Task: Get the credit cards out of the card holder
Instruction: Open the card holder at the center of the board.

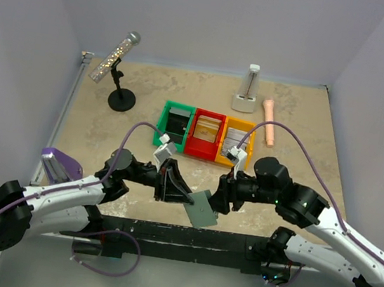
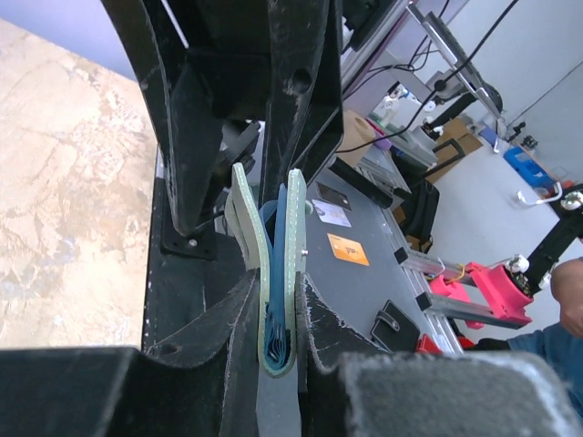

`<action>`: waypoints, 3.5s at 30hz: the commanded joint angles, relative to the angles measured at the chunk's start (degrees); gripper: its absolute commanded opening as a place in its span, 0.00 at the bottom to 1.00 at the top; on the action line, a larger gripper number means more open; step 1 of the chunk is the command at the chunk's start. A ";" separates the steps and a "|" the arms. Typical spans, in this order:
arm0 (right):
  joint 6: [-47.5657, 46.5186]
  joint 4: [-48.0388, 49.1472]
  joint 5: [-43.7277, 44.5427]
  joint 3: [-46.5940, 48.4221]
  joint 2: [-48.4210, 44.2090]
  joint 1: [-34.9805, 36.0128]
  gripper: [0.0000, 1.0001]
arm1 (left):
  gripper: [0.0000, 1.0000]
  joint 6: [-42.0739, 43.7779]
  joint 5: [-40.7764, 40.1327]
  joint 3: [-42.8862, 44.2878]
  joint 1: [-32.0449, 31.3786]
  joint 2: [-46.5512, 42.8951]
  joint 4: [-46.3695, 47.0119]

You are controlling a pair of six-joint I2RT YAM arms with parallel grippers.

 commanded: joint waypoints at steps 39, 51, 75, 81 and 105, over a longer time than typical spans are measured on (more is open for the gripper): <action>-2.60 -21.01 38.62 14.23 6.12 0.82 0.00 | 0.89 -8.93 -28.34 4.39 -0.83 -0.50 -14.17; -0.40 -20.85 38.83 17.14 9.21 1.88 0.00 | 1.00 -13.07 -41.63 5.79 -3.82 0.81 -17.93; 10.05 -6.35 20.89 4.40 7.19 -1.37 0.00 | 0.74 -13.33 -41.72 -6.50 -4.71 -2.96 -14.69; 12.60 -1.00 14.83 0.54 6.66 -4.18 0.00 | 0.64 -12.72 -42.86 -8.45 -4.71 -5.24 -14.94; 20.43 19.05 14.64 -20.47 8.15 -8.23 0.00 | 0.64 -9.90 -55.33 -10.82 -4.62 -13.76 -39.27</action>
